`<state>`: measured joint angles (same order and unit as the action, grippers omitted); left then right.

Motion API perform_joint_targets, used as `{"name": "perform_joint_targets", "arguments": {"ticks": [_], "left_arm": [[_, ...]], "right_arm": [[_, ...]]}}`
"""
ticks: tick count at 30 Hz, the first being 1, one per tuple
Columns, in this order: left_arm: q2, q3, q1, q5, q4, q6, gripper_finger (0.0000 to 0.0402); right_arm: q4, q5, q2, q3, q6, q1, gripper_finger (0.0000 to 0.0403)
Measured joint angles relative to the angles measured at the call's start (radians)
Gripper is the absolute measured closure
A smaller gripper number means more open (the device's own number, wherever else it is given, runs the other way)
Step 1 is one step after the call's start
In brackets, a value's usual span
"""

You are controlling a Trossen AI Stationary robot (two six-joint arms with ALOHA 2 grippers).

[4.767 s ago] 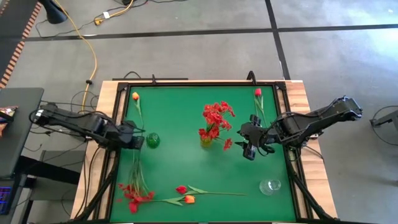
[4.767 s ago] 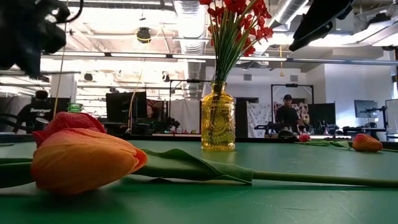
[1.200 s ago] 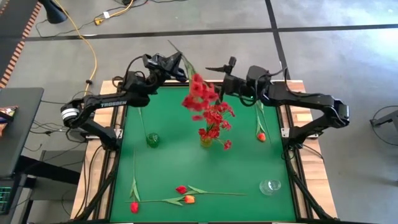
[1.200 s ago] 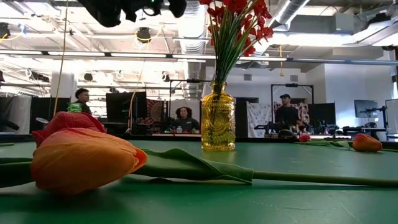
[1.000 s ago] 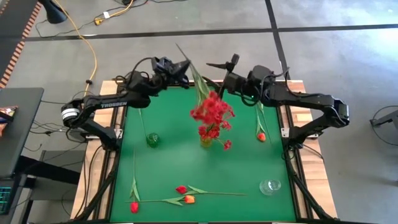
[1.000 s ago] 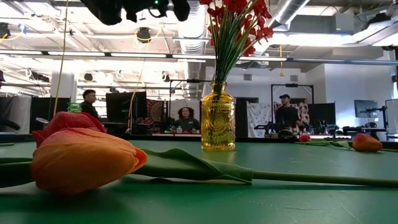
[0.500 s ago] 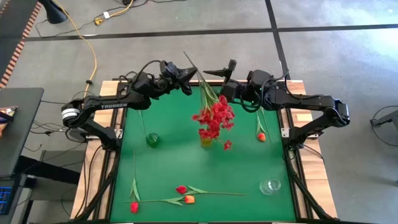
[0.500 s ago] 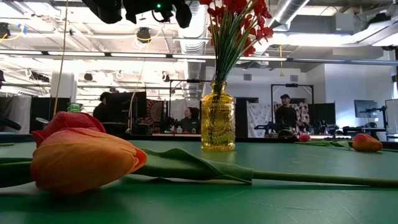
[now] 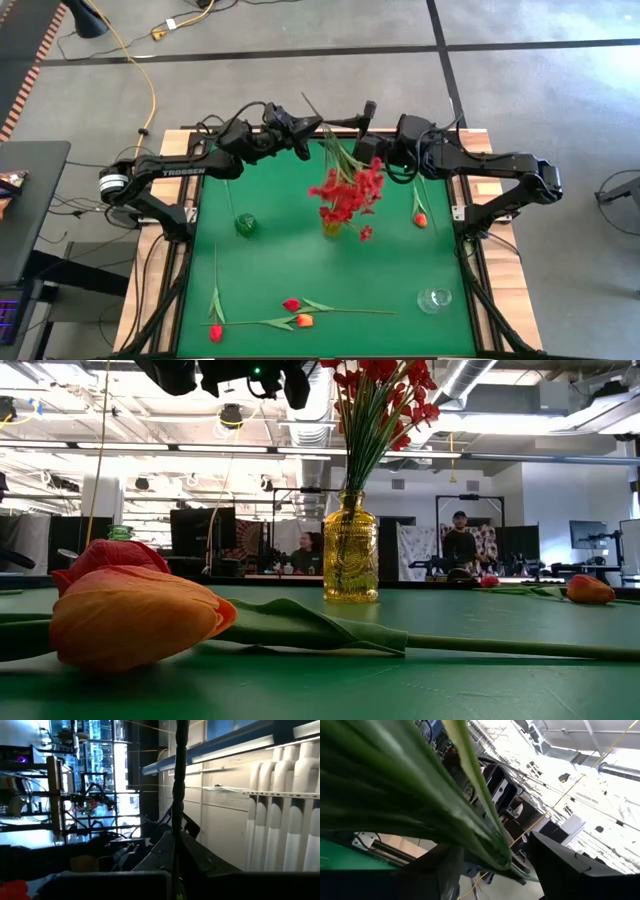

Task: Sort flowers into vase by color
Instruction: Put the red flower into the yellow vase

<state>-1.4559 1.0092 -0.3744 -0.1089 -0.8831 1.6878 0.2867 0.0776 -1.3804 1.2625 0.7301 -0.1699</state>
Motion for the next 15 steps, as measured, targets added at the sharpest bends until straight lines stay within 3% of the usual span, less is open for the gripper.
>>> {"name": "perform_joint_targets", "arguments": {"ticks": [5, 15], "left_arm": [[0.0, 0.0, 0.009, 0.0, 0.003, 0.0, 0.0401], [0.0, -0.002, 0.009, -0.04, 0.005, -0.062, 0.0388]], "right_arm": [[-0.002, 0.0, 0.0, 0.0, -0.004, 0.0, 0.0212], [0.005, 0.008, 0.007, 0.0, -0.031, 0.006, 0.0372]]}}
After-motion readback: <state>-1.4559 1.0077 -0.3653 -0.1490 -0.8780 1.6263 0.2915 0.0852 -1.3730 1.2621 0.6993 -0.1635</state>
